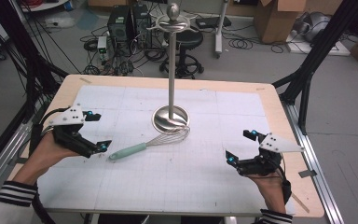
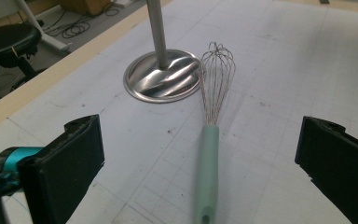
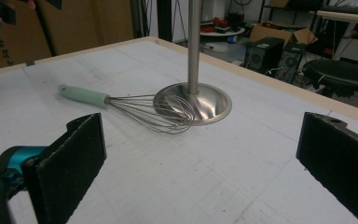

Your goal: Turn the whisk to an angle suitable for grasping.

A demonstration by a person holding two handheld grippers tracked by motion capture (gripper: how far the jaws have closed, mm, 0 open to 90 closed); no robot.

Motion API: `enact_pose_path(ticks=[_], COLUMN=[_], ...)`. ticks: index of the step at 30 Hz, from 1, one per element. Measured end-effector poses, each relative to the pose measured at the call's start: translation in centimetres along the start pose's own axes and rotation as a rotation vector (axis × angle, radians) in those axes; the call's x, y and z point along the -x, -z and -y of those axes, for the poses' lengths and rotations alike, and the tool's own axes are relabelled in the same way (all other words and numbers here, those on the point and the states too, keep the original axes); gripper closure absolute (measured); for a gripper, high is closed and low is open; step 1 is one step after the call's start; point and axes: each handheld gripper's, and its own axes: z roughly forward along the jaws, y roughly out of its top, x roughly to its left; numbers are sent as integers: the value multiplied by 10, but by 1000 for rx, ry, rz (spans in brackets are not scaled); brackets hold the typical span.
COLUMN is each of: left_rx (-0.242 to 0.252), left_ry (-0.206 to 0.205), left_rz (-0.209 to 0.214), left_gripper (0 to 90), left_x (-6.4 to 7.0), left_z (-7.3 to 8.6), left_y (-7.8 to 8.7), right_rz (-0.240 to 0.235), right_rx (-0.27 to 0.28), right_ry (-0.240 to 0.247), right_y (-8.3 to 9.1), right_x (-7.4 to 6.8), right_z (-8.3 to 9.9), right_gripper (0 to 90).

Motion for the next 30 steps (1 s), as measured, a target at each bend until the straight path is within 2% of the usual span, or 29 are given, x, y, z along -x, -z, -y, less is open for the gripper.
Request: enact_pose_path(ticks=[2,4,6,12,13,16,17,19,24,26,30], left_rx=[-25,-33,-67,-107,-125,-145,-170,-190,-238,-270,-295], left_ry=[-16,-22,-35,-57,-63,-62,-70,-74,-90,-115,-116], left_rz=[20,21,39,82,87,101,110,118,117,118,127], left_gripper=[17,17,18,35,36,36,36,36,36,36,36], left_x=[0,0,-1,0,0,-1,-2,-1,0,0,3], left_z=[-6,-8,-12,-18,-19,-18,-17,-16,-14,-13,-11], left_y=[-6,-8,-17,-31,-36,-41,-46,-52,-65,-74,-88], right_rz=[-1,-3,-2,3,0,-2,-2,-1,-3,-5,-8], right_rx=[-2,0,0,1,2,0,0,-1,-3,-5,-4], right_ry=[2,3,4,-3,0,0,6,9,6,5,8], right_y=[0,0,-1,-1,0,0,-1,-1,-1,-1,-2], right_x=[0,0,0,0,0,-1,-1,0,0,-1,-1], right_z=[0,0,0,0,-1,-1,-1,-1,-1,-1,-1], right_gripper=[1,1,1,1,1,1,1,1,1,1,1])
